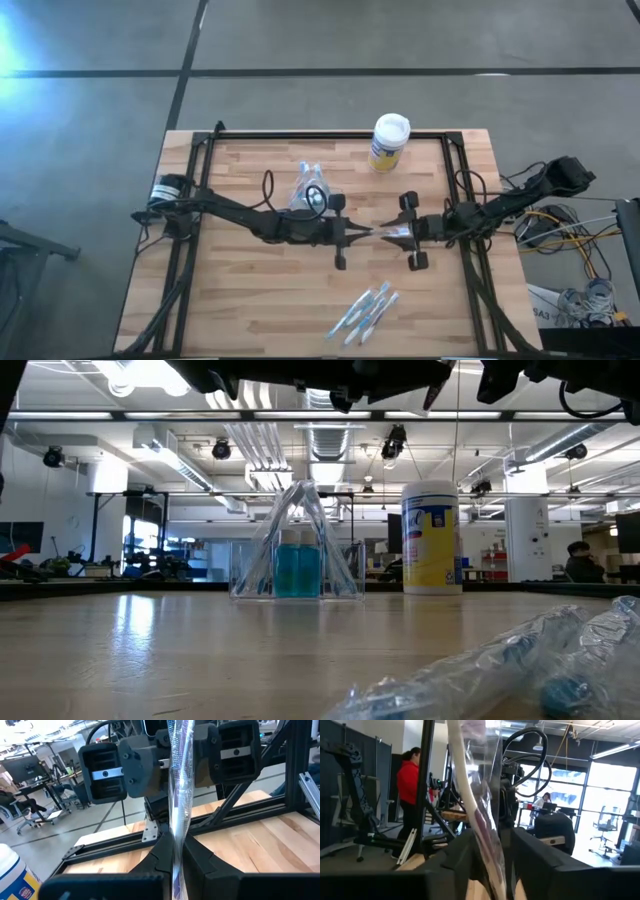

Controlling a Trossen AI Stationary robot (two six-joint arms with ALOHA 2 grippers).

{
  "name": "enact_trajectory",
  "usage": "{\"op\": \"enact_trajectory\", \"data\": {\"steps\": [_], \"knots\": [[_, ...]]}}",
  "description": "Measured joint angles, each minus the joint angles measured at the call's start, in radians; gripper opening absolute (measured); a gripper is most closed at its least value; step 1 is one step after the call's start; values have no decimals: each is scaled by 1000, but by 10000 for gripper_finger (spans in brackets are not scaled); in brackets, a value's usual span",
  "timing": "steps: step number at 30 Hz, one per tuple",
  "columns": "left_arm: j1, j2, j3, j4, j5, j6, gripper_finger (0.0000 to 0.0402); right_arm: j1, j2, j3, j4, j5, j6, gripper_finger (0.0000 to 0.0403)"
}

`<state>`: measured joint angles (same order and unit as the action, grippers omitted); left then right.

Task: Pick & Place toothbrushing station
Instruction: Put the purple toothbrush into the transparent organizer

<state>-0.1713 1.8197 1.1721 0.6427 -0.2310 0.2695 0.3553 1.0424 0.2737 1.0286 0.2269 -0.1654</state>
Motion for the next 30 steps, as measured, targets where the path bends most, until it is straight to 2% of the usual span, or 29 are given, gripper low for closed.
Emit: {"op": "enact_trajectory", "data": {"steps": [5, 7, 13, 19, 25, 30], "knots": [[1, -1, 0, -11, 3, -3, 18, 0, 0, -1, -4, -2, -7, 42], [1, -1, 0, -15, 3, -10, 18, -1, 0, -1, -4, -9, -28, 21], [1, -3, 0, -38, 5, -18, 24, 0, 0, -2, -14, -21, -27, 16], [-7, -36, -1, -135, 7, -26, 97, 0, -53, -3, -103, -25, -8, 14], [-9, -149, -2, -418, -4, -36, 148, 1, -159, -7, -270, -30, 24, 13], [-9, -260, -2, -650, -2, -107, 150, 0, -231, -14, -360, -29, 62, 13]]}}
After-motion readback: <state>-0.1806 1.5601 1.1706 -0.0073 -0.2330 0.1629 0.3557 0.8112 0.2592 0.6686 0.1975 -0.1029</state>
